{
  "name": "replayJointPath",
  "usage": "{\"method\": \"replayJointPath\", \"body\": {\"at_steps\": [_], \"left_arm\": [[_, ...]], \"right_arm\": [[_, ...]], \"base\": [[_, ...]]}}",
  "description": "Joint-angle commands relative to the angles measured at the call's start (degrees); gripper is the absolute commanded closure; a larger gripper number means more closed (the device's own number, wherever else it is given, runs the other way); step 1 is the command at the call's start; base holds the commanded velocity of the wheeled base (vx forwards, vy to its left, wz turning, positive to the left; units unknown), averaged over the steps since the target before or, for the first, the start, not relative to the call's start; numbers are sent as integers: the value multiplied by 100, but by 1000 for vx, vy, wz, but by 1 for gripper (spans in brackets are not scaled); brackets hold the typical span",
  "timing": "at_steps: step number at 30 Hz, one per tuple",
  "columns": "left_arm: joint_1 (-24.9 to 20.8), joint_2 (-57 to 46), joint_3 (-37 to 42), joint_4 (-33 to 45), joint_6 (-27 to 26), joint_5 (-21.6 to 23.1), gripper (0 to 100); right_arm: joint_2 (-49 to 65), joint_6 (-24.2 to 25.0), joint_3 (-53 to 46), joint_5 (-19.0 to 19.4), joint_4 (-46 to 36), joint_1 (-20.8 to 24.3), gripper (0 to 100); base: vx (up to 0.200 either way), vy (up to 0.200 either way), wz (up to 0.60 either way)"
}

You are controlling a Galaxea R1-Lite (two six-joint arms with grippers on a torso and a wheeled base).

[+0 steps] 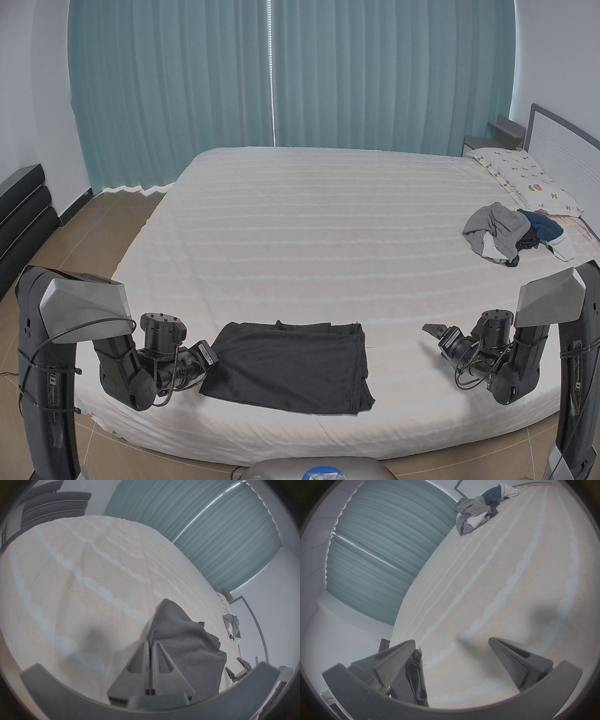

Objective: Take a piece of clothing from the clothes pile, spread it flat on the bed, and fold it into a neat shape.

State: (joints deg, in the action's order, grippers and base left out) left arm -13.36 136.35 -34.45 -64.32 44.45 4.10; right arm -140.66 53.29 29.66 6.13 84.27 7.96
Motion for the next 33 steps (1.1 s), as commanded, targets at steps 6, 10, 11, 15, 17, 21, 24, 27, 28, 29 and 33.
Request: {"method": "replayJointPath", "body": {"at_steps": [6, 10, 11, 15, 17, 21, 24, 27, 28, 29, 33], "left_arm": [[0, -12, 0, -2, 3, 3, 0], [0, -47, 17, 7, 3, 3, 0], [9, -56, 17, 7, 11, 3, 0], [44, -109, 26, 60, 20, 3, 0], [62, -135, 44, 60, 29, 12, 0], [70, -337, 176, 68, 82, 3, 0], [114, -478, 202, 68, 82, 3, 0], [194, -539, 202, 68, 82, -5, 0], [220, -566, 202, 60, 64, -14, 0], [229, -592, 202, 60, 55, -40, 0], [194, -1005, 228, 60, 3, -304, 0]], "right_arm": [[-6, -2, 5, 2, 1, 4, 0], [-6, -2, -4, 2, 1, 4, 0], [-6, -2, -4, 2, 1, 4, 0], [-6, -2, 5, -7, 1, 4, 0], [-6, -2, -4, 2, 1, 4, 0], [-15, -20, -22, -7, 1, 21, 0], [-15, -46, -39, -7, 10, 48, 0], [-6, -46, -39, -7, 10, 56, 0], [-6, -55, -39, -7, 1, 56, 0], [-6, -64, -30, -7, 1, 56, 0], [29, -257, 66, -7, -122, 83, 0]], "base": [[0, 0, 0], [0, 0, 0], [0, 0, 0], [0, 0, 0], [0, 0, 0], [0, 0, 0], [0, 0, 0], [0, 0, 0], [0, 0, 0], [0, 0, 0], [0, 0, 0]]}}
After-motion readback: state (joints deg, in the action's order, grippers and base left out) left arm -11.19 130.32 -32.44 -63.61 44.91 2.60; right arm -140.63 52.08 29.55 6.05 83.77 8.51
